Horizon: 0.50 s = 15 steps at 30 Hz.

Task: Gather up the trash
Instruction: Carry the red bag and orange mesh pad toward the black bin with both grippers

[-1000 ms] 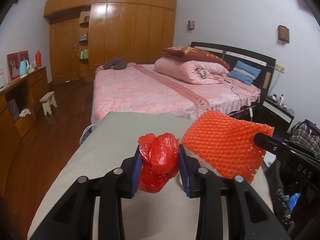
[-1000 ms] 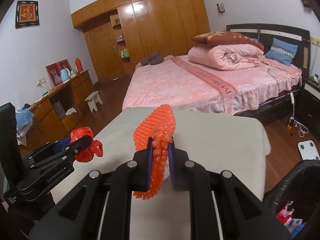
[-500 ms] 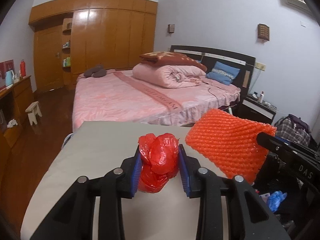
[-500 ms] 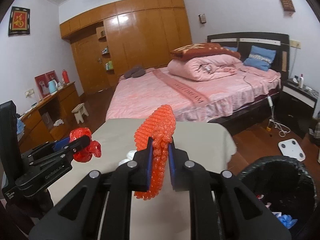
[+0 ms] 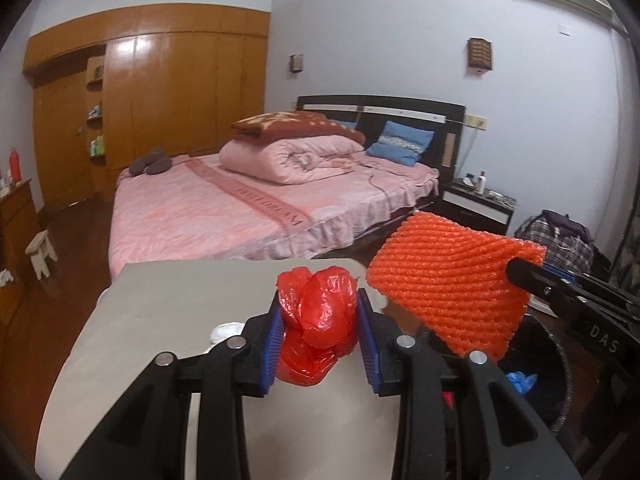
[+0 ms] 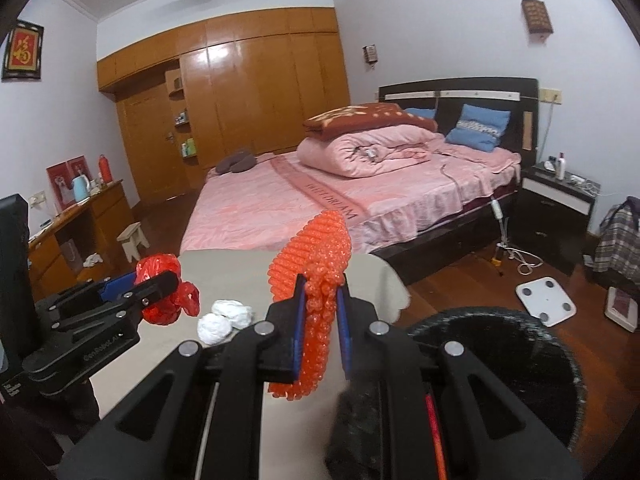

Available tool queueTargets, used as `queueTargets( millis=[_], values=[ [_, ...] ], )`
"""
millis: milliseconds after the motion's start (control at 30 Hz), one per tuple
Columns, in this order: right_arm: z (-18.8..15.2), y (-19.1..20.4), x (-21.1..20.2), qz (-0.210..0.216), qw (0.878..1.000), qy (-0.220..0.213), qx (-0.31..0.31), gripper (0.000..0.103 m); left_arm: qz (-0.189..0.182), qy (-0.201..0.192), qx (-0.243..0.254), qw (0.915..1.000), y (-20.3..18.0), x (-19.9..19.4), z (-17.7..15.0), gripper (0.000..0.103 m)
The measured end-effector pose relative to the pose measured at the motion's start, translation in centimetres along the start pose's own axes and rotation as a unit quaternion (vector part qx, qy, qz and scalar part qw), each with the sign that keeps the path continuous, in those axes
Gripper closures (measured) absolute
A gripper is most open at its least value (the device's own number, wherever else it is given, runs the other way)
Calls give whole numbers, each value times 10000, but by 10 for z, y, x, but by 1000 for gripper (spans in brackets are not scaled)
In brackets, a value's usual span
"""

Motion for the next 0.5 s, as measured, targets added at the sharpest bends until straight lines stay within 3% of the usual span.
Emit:
queueTargets(
  millis=[500],
  values=[
    [-26,-67,-58,-609,9975,-195,312,90,-634,-161,476,9967,-88,-19,0,69]
  ],
)
Point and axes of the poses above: each gripper's, at about its wrist camera, not at the fingertips, and x roughly the way its jaws point, y to its left, z to its top, the point moved 6 cm from there along x, roughly the way its jaws point, and after that the axes turned 8 degrees about y, right-handed, at the moved point
